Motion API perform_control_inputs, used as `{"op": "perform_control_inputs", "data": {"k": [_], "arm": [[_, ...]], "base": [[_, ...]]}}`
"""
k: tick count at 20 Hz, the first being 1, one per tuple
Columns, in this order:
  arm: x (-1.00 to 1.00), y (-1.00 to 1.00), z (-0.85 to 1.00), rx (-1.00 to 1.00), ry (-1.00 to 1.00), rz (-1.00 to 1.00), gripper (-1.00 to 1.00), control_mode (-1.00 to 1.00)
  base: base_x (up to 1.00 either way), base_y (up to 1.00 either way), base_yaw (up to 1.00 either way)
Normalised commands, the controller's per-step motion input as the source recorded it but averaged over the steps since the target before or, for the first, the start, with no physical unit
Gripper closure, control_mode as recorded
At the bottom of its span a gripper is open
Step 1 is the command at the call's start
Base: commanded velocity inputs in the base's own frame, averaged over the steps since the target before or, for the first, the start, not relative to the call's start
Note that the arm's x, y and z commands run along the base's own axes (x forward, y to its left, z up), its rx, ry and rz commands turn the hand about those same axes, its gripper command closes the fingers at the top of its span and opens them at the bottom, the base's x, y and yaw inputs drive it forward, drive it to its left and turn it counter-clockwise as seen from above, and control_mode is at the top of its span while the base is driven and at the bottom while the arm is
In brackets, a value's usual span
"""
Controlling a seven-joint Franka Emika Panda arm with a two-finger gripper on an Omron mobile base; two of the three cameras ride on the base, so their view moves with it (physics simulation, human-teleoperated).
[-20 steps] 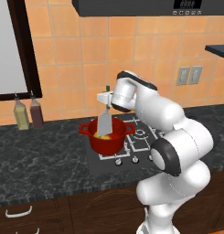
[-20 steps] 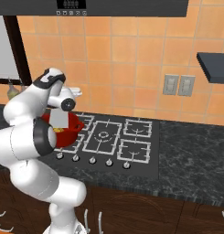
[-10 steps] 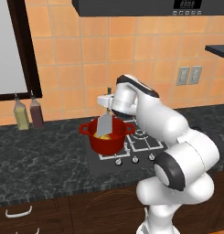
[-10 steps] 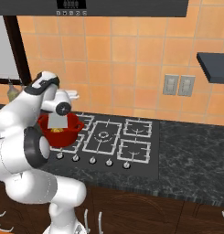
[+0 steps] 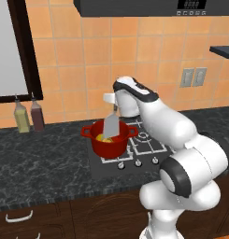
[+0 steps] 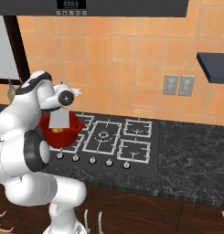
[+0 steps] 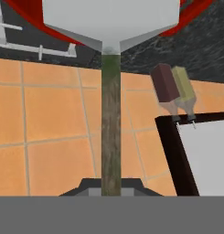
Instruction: Put the squash and lemon in the pot. Retrieve the spatula and lightly stir the vegetables in the pot.
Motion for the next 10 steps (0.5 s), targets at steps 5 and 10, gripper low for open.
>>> {"op": "perform_control_inputs", "data": {"k": [5, 10], "arm": [[0.06, -0.03, 0.18, -0.04, 0.05, 0.10, 1.00, -1.00], [0.07, 0.00, -0.01, 0.00, -0.08, 0.00, 1.00, -1.00]], "base": [[0.00, 0.00, 0.00], [0.00, 0.00, 0.00]]}}
